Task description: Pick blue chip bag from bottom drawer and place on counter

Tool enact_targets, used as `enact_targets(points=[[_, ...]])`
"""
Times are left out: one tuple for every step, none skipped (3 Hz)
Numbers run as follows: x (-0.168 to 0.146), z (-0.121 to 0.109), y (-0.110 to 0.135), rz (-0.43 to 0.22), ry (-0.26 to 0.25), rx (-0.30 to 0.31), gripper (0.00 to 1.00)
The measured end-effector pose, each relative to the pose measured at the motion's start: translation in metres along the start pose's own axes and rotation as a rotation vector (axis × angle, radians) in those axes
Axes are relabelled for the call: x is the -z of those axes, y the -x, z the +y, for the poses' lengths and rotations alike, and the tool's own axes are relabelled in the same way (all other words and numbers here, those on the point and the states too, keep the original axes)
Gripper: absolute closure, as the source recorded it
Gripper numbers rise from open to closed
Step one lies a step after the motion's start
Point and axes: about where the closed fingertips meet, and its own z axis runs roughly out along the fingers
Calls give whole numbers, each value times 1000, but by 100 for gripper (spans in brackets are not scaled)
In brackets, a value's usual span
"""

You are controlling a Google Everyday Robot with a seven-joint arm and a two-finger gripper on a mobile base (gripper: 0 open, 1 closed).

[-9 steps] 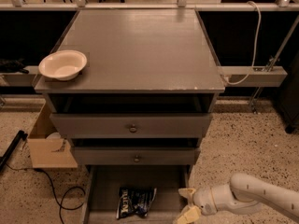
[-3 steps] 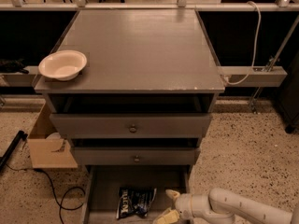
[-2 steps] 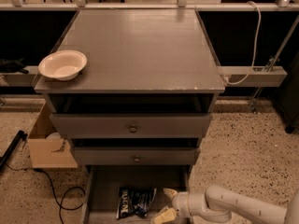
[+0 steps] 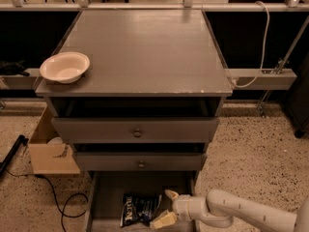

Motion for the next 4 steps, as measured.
enact_targets(points=[[-1,-1,-1,-1,-7,-1,0],[-7,-3,-8,-26,9,-27,0],[-15,-5,-10,-61,12,-33,0],[-17,-5,-6,-107,-40,7,0]])
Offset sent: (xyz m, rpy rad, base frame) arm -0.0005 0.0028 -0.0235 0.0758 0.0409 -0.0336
